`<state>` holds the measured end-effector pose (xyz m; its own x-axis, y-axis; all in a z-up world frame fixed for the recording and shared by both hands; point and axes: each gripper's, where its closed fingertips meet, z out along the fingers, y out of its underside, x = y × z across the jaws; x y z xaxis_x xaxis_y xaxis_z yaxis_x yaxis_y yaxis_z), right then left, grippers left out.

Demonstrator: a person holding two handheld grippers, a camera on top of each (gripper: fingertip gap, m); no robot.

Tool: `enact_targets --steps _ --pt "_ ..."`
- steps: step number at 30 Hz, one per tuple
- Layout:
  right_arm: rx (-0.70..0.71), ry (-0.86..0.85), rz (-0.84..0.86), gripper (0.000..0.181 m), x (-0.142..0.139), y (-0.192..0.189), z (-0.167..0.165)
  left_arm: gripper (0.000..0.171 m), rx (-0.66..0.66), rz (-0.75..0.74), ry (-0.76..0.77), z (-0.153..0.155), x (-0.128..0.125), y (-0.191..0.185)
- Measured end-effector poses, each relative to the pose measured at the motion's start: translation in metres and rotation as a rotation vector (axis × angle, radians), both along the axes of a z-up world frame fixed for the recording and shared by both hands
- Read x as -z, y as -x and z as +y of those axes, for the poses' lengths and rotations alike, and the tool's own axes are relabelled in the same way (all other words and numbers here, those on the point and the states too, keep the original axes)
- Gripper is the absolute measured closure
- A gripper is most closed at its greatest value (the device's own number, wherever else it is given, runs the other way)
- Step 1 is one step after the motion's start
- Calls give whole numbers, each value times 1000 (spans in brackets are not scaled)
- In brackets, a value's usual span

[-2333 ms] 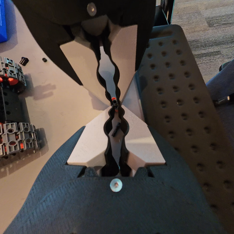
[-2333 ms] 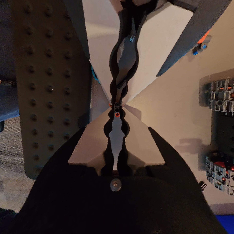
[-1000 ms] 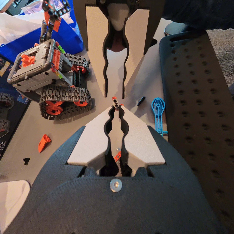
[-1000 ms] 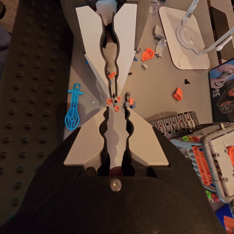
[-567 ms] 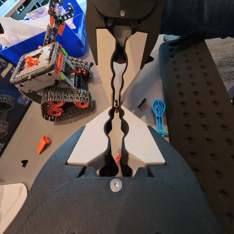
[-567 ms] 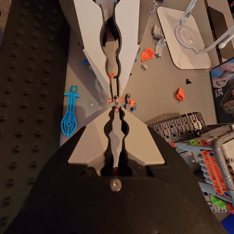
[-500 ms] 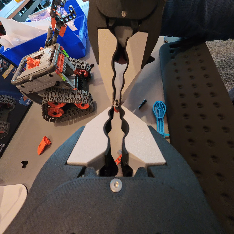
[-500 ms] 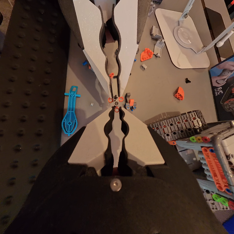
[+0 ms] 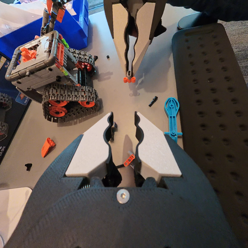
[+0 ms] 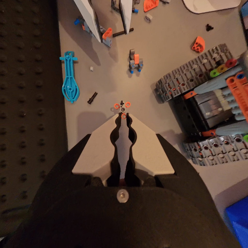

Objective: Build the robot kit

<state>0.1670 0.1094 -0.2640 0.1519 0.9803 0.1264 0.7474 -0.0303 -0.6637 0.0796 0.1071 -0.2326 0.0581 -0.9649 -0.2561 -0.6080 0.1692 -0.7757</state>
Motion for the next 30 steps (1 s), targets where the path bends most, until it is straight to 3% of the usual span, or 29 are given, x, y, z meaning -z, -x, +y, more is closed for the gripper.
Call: enact_targets --steps 14,30 --pt "-27 101 -81 177 30 -11 -10 143 12 72 -5 -2 15 4" --pt "-111 79 -48 173 29 10 -21 139 19 109 7 -1 23 8"
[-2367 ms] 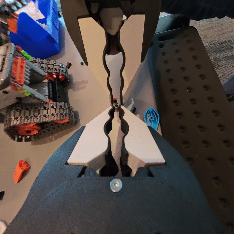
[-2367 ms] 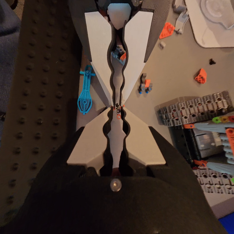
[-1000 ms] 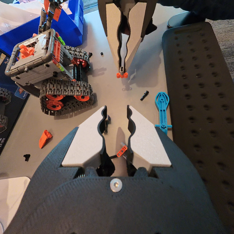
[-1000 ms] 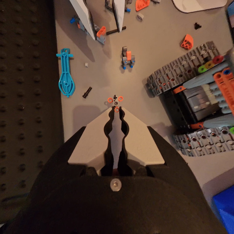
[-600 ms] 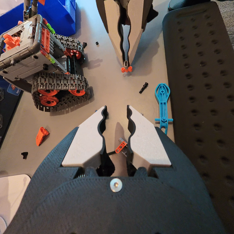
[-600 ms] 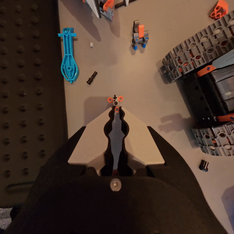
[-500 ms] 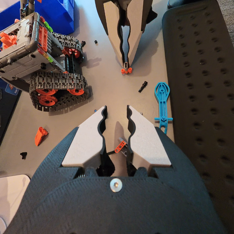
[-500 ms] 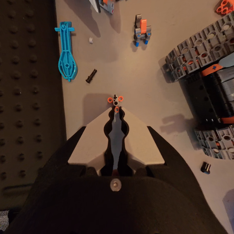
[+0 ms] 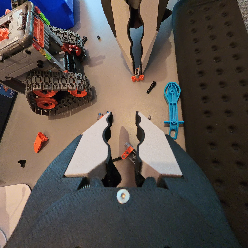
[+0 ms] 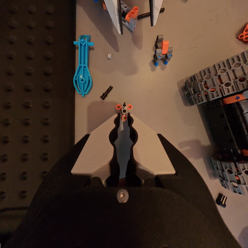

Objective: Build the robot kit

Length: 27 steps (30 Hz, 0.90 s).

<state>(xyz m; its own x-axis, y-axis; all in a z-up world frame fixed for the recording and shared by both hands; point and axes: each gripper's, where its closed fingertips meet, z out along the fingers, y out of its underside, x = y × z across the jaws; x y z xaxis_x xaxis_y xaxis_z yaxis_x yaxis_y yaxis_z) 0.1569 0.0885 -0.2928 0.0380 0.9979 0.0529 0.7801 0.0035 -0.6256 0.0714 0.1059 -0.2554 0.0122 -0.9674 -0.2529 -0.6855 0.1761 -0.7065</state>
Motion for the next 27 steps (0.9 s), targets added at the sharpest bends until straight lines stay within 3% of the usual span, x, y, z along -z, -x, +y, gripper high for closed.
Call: enact_targets --steps 13,21,27 --pt "88 -71 52 163 -25 -19 5 136 -5 19 9 4 -2 8" --pt "114 -99 72 163 -34 -28 -5 135 69 100 43 -13 3 19" --pt "116 -113 84 163 -36 -27 -11 135 65 203 40 -16 -3 55"
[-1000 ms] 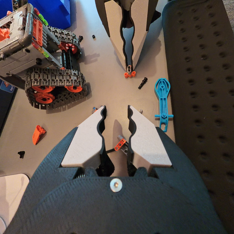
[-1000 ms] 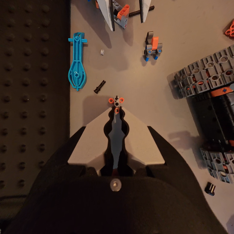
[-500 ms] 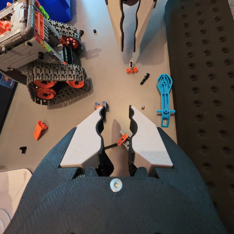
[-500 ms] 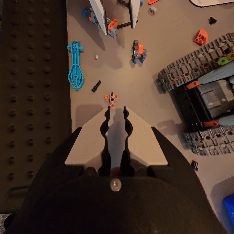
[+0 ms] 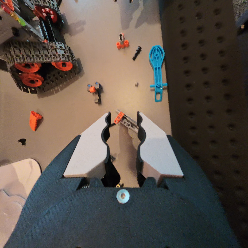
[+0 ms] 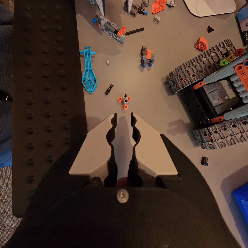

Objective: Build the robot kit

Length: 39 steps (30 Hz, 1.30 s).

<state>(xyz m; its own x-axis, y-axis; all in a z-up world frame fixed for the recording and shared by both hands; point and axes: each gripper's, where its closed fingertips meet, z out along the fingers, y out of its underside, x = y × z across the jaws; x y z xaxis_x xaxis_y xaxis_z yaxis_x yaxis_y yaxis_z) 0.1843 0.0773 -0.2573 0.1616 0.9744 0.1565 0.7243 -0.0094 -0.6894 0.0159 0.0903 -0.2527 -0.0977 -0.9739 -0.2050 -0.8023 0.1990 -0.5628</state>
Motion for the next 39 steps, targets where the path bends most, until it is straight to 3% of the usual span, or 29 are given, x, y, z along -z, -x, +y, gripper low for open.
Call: enact_targets --steps 5,12,17,24,29,33,39 --pt "9 8 2 162 4 -3 0 118 3 63 59 -13 4 27" --pt "21 3 27 161 5 0 2 118 -143 23 13 7 7 28" --pt "43 -16 44 160 3 5 9 123 -200 -56 -34 32 -3 2" --pt "62 -28 68 159 0 8 13 121 -163 -29 -60 53 20 -48" --pt "42 -13 55 159 8 11 11 127 -130 23 -8 53 38 -58" --pt "33 -10 47 159 13 13 13 147 -132 20 -36 57 39 -60" --pt "24 -4 50 160 17 17 12 147 -109 -22 -34 54 35 -68"
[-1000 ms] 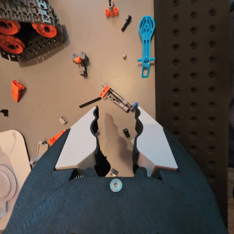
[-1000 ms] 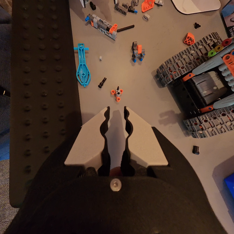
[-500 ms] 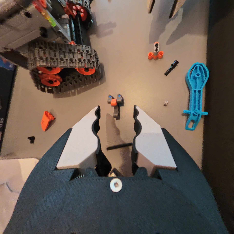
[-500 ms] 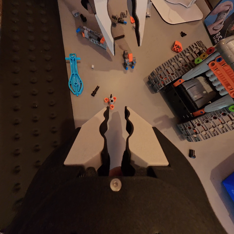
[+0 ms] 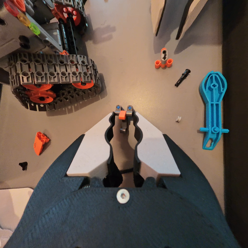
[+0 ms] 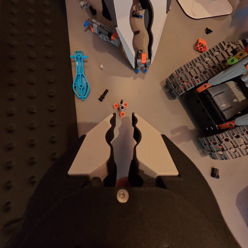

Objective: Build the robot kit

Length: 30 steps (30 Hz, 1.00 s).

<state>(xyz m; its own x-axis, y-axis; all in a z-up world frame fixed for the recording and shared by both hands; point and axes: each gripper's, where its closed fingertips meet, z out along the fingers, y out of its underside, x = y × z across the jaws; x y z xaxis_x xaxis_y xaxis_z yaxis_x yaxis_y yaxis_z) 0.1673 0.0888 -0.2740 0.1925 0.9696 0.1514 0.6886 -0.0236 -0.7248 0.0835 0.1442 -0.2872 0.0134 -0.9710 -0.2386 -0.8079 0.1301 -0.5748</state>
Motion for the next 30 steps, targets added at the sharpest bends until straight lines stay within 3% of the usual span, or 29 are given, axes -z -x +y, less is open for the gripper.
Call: enact_targets --steps 9,15,30 --pt "8 15 -12 160 5 -1 -1 147 104 -89 -14 -33 -23 -39" --pt "5 21 -13 160 9 1 -4 147 149 -80 15 -53 -19 -57" --pt "4 26 -38 163 18 9 -5 147 123 -20 19 -53 -9 -62"
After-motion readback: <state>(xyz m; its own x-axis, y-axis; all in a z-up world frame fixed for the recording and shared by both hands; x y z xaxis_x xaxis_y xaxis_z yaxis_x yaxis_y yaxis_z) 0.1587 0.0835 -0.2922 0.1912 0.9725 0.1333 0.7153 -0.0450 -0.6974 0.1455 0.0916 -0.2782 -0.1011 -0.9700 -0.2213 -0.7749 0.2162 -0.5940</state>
